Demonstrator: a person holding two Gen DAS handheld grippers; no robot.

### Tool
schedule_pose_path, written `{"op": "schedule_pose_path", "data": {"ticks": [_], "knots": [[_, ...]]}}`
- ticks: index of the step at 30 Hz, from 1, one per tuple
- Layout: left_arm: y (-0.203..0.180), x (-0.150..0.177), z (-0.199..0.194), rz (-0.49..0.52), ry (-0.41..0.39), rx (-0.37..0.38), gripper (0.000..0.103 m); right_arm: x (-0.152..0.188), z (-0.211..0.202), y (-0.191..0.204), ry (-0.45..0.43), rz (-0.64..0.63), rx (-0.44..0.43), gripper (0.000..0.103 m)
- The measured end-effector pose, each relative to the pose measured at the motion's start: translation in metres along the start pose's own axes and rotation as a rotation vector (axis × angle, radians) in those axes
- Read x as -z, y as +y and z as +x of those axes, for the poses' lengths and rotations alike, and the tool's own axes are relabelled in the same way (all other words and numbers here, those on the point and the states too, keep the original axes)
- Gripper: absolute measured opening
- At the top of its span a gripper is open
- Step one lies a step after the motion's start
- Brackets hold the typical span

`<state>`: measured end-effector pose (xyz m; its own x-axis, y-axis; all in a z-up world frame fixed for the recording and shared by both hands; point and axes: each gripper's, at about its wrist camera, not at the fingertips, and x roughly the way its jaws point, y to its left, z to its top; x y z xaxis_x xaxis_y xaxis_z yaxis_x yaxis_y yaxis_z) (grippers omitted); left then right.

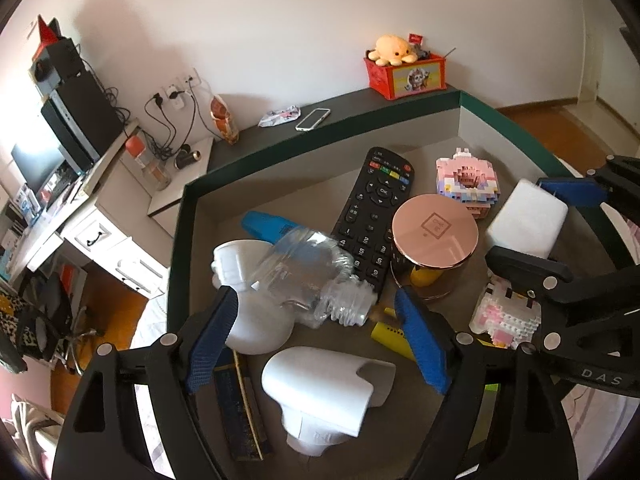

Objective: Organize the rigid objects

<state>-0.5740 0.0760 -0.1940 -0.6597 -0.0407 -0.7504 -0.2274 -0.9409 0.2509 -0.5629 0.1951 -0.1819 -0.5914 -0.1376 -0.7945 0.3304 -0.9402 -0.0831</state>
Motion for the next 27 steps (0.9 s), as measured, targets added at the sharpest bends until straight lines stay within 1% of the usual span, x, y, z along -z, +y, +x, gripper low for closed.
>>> {"op": "schedule_pose_path", "data": {"ticks": [1,2,6,21,23,27], "knots": [[0.001,0.0,-0.003,0.0,-0.007,-0.004,0.083,0.0,-0.002,0.001,-0.008,-0.003,0.005,0.069],[0.002,0.0,-0.005,-0.005,-0.014,-0.011,0.083,-0.001,-0.006,0.002,-0.024,-0.006,0.013,0.073],[0.007,0.001,-0.013,-0.029,-0.032,-0.024,0.093,-0.003,-0.018,0.002,-0.06,0.0,0.011,0.079],[0.019,0.017,-0.049,-0.095,-0.088,0.003,0.099,0.005,-0.051,0.012,-0.102,-0.007,0.005,0.08],[0.021,0.02,-0.056,-0.107,-0.1,-0.003,0.101,0.008,-0.056,0.012,-0.107,-0.002,0.014,0.082],[0.022,0.027,-0.076,-0.123,-0.132,-0.021,0.102,0.014,-0.073,0.019,-0.148,-0.02,0.027,0.083]]}}
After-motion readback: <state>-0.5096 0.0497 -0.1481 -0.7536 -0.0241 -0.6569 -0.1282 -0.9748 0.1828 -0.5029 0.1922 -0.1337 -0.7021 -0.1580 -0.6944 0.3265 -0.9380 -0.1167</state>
